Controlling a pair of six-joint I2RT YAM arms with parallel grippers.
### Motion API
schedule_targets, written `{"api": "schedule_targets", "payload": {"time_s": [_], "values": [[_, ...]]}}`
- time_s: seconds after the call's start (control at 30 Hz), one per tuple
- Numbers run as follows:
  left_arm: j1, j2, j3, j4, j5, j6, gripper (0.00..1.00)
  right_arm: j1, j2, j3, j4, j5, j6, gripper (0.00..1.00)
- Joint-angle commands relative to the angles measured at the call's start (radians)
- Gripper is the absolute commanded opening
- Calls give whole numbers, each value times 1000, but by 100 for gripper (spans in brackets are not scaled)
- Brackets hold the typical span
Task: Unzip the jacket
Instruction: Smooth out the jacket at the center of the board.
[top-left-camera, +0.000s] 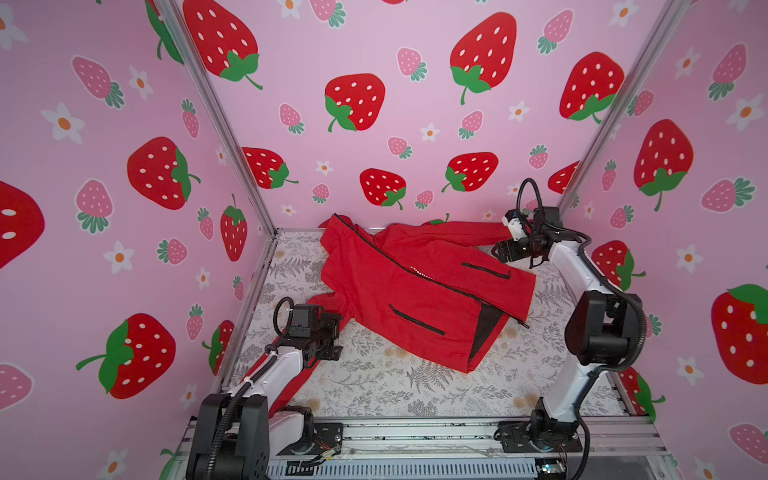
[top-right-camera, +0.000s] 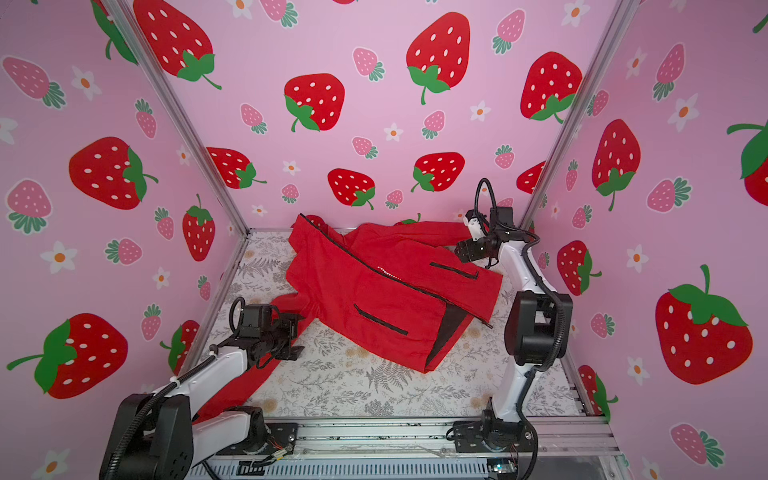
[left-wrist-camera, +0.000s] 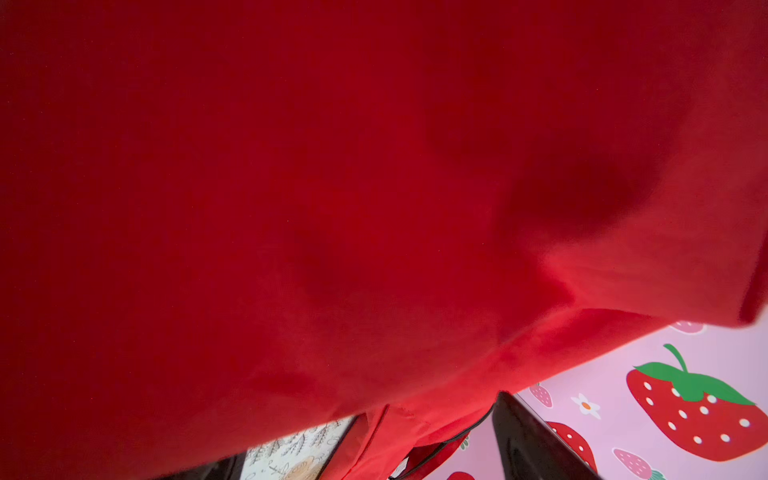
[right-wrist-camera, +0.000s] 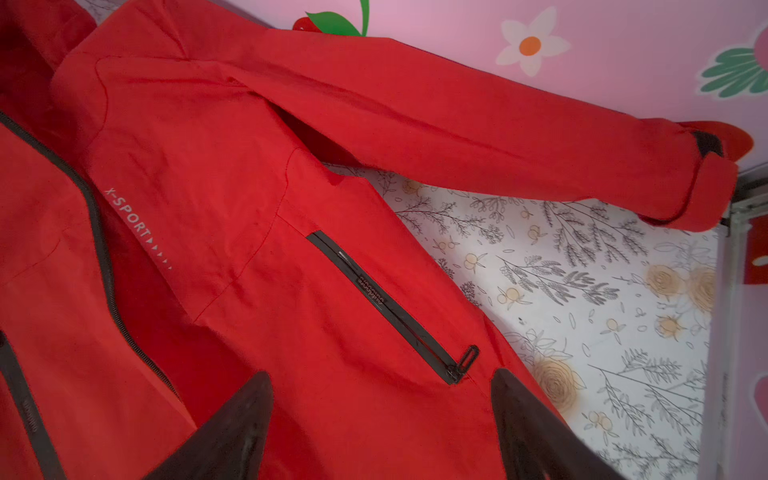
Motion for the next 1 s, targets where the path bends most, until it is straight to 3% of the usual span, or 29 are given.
{"api": "schedule_targets", "payload": {"time_s": [0.0, 0.37, 0.43, 0.7, 0.77, 0.87, 0.97], "values": [[7, 25, 14, 17, -24, -9, 83, 5, 58, 30, -35, -79, -96, 87], [54, 112, 41, 47, -16, 65, 27, 0, 134, 73, -26, -34, -138, 88], [70, 120, 65, 12, -21, 105, 0, -5, 163, 95, -31, -54, -138, 89], [201, 307, 315, -127, 53, 443, 0, -15, 281, 187, -46, -80, -154, 88], [227, 368, 383, -154, 68, 526, 0, -25, 318, 218, -44, -68, -145, 84], [241, 436, 467, -195, 53, 625, 0, -37, 371, 257, -41, -77, -143, 77], [252, 474, 541, -225, 19, 701, 0, -41, 411, 285, -47, -69, -164, 78]]}}
